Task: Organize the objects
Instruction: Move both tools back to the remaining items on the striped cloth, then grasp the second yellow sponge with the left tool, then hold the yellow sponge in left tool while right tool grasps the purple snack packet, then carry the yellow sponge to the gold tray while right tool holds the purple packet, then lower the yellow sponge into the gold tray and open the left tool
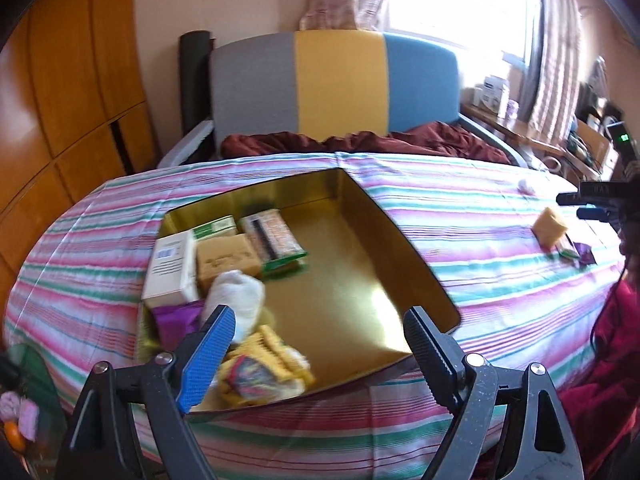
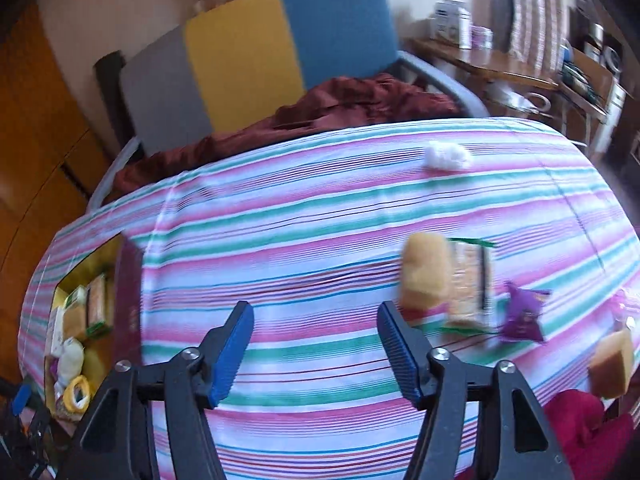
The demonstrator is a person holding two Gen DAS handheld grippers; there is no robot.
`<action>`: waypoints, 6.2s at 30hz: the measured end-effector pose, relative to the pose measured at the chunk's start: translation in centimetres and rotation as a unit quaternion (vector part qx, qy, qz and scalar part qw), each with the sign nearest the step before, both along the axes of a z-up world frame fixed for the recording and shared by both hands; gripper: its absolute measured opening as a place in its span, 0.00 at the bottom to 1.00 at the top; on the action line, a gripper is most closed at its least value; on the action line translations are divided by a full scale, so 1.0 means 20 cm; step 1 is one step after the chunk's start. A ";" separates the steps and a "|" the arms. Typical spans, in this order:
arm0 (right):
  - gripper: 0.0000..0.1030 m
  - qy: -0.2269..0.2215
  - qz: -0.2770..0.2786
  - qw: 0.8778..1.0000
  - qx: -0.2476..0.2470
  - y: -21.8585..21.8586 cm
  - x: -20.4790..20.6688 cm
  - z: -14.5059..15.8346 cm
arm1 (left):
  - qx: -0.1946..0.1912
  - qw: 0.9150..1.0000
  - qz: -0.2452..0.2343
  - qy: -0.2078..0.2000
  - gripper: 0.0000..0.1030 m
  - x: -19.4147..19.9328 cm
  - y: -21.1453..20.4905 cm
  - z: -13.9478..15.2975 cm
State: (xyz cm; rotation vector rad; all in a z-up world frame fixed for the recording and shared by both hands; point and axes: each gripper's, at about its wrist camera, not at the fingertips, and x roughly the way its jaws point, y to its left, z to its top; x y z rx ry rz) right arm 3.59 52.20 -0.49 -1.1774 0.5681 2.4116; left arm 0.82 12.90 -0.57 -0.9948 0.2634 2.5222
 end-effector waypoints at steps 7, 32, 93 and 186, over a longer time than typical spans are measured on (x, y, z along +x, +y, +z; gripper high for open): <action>0.69 0.023 -0.150 0.988 -0.039 0.48 0.24 -0.03 | -0.011 0.998 -0.060 0.006 0.84 0.04 0.23 0.01; 0.74 0.156 -0.293 0.918 -0.217 0.81 0.61 -0.21 | -0.018 0.966 -0.254 -0.044 0.84 0.06 1.38 -0.07; 0.35 -0.111 -0.259 0.958 -0.050 0.78 0.25 -0.38 | 0.025 0.964 -0.232 -0.125 0.34 0.07 1.07 -0.36; 0.36 -0.162 0.154 0.972 0.074 -0.20 -0.26 -0.49 | 0.075 0.985 0.068 -0.139 0.56 -0.50 -0.11 -0.34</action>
